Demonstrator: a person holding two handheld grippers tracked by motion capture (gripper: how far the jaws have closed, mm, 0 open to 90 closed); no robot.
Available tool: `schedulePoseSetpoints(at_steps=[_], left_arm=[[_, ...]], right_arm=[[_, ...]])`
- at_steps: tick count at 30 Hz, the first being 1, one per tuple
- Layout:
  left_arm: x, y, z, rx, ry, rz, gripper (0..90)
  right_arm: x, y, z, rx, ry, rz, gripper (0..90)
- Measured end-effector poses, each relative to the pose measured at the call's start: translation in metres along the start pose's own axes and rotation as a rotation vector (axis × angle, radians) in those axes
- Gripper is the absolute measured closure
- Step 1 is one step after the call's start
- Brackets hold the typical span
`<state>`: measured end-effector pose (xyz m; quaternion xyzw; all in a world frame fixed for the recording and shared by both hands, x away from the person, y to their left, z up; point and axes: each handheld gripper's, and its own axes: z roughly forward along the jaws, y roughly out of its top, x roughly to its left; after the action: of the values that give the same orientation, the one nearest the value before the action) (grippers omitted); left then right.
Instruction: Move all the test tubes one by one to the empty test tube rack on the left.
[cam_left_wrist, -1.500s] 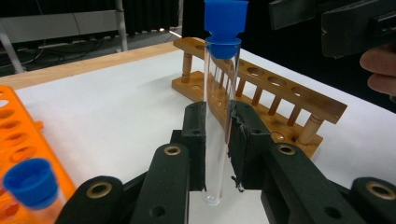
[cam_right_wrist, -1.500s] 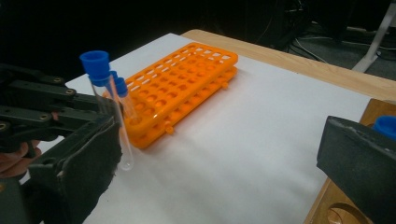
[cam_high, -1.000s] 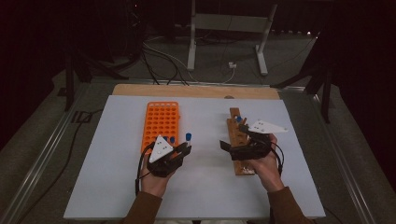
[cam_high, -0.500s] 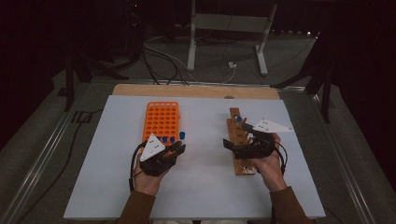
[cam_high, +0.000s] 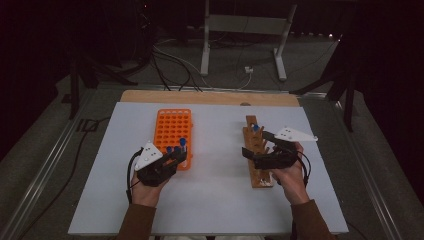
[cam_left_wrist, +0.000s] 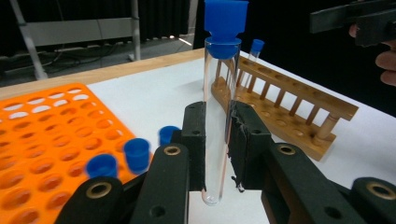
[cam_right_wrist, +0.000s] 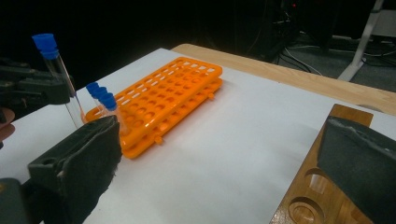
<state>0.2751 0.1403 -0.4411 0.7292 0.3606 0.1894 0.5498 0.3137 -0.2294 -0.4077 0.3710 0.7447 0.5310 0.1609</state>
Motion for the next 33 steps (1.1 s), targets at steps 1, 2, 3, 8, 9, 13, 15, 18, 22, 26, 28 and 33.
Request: schedulePoseSetpoints(at_steps=[1, 2, 3, 8, 9, 13, 15, 18, 22, 26, 28, 33], left_arm=[[0.002, 0.0, -0.001, -0.004, 0.005, -0.004, 78.3], [0.004, 0.0, -0.003, -0.004, 0.012, -0.006, 78.3], [0.005, 0.0, -0.004, -0.007, 0.019, -0.009, 78.3], [0.013, -0.002, -0.011, -0.017, 0.054, -0.02, 78.3], [0.015, -0.002, -0.012, -0.018, 0.059, -0.022, 78.3], [0.019, -0.004, -0.015, -0.023, 0.079, -0.022, 78.3], [0.021, -0.004, -0.017, -0.025, 0.089, -0.022, 78.3], [0.024, -0.005, -0.02, -0.032, 0.106, -0.026, 78.3], [0.029, -0.009, -0.022, -0.048, 0.133, -0.035, 78.2], [0.033, -0.012, -0.023, -0.055, 0.159, -0.039, 78.2], [0.035, -0.014, -0.023, -0.06, 0.167, -0.037, 78.2], [0.04, -0.021, -0.019, -0.055, 0.183, -0.037, 78.2]], right_arm=[[0.0, 0.0, 0.0, 0.001, -0.001, 0.0, 0.1], [0.0, 0.0, 0.0, 0.001, -0.001, -0.001, 0.1], [0.0, 0.0, 0.0, 0.001, -0.002, 0.002, 0.1], [-0.001, 0.0, -0.001, -0.003, -0.002, 0.0, 0.1], [-0.001, 0.0, -0.001, -0.003, -0.003, 0.0, 0.1], [0.0, 0.0, -0.001, -0.002, -0.003, 0.0, 0.1], [-0.001, 0.0, -0.002, -0.002, -0.003, 0.001, 0.1], [-0.001, 0.0, -0.002, -0.004, -0.004, 0.002, 0.1], [-0.001, 0.0, -0.002, -0.006, -0.003, 0.001, 0.1], [-0.001, 0.001, -0.002, -0.006, -0.003, 0.001, 0.1], [-0.001, 0.001, -0.002, -0.007, -0.003, 0.002, 0.1], [0.0, 0.001, -0.002, -0.01, -0.001, 0.001, 0.1]])
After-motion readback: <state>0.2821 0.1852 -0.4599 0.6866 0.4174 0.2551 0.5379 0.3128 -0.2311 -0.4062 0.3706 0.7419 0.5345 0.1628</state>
